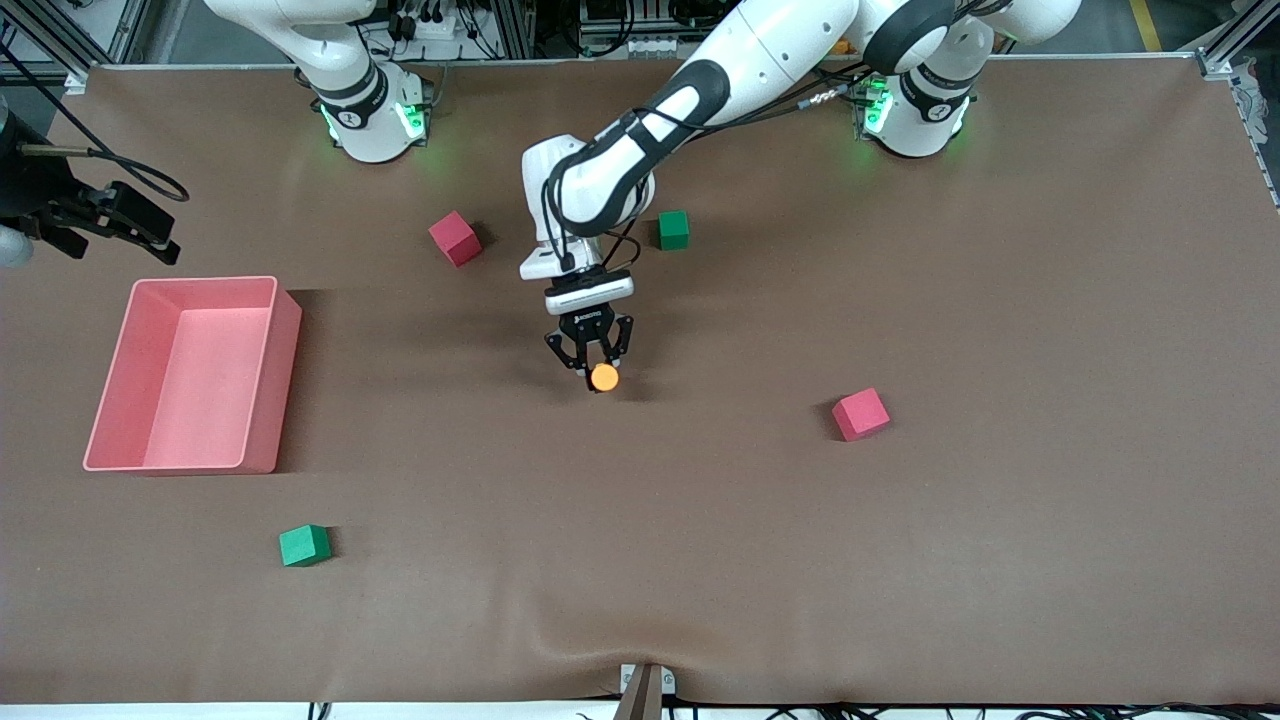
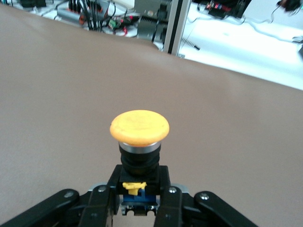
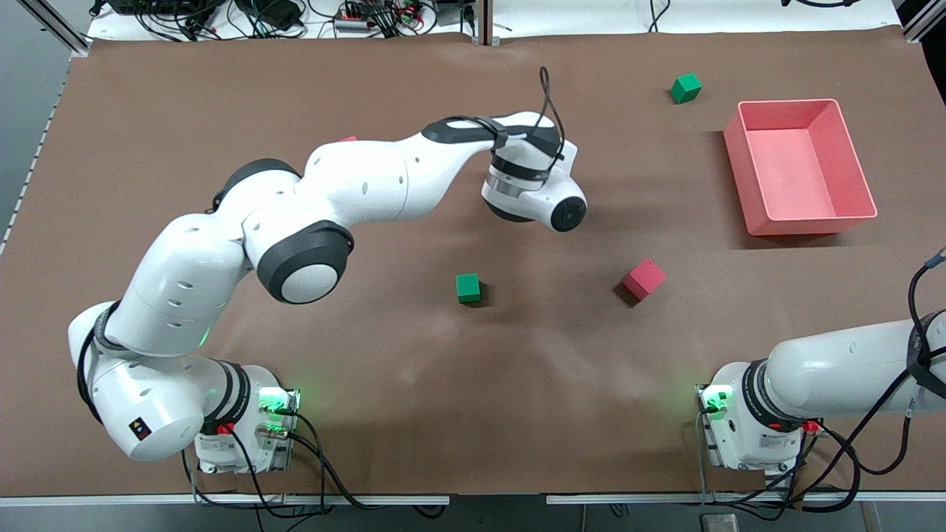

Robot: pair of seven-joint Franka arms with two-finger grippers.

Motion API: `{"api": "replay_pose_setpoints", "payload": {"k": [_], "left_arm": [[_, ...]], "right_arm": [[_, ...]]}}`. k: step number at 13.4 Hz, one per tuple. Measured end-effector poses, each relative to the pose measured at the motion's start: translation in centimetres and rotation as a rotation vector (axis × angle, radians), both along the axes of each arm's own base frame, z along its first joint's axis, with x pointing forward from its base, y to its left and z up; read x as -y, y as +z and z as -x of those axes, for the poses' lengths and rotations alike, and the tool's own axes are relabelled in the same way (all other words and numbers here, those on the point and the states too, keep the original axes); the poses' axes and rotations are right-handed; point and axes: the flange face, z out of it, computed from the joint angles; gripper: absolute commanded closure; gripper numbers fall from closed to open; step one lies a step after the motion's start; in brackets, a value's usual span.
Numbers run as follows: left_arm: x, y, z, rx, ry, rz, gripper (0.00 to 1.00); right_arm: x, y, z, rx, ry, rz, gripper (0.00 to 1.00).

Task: Place and upright button with both arms
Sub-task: 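Set the button upright on the table and open the left gripper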

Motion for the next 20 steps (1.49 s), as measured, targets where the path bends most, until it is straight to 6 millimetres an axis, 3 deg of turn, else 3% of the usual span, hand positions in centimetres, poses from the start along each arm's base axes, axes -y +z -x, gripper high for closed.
{"api": "replay_pose_setpoints", "payload": {"k": [7, 16, 17, 18, 20], "left_arm": [[-2.1, -8.2, 0.7, 0.177, -0.052, -0.116, 1.0], [-3.4, -13.7, 2.0, 0.296, -0.092, -0.163, 1.0], [-3.2, -13.6, 2.3, 0.296, -0.095, -0.161, 0.86], [-3.0, -13.6, 2.5, 0.297, -0.099, -0.16, 0.01], [-2.7, -13.6, 2.9, 0.297, -0.105, -0.158, 0.0]], "right_arm": [[0.0, 0.0, 0.0, 0.0, 0.0, 0.0, 0.0], [0.0, 0.0, 0.0, -0.002, 0.0, -0.004, 0.0], [0.0, 0.0, 0.0, -0.002, 0.0, -0.004, 0.0], [0.0, 0.0, 0.0, -0.002, 0.0, -0.004, 0.0], [0.0, 0.0, 0.0, -0.003, -0.001, -0.004, 0.0]]}}
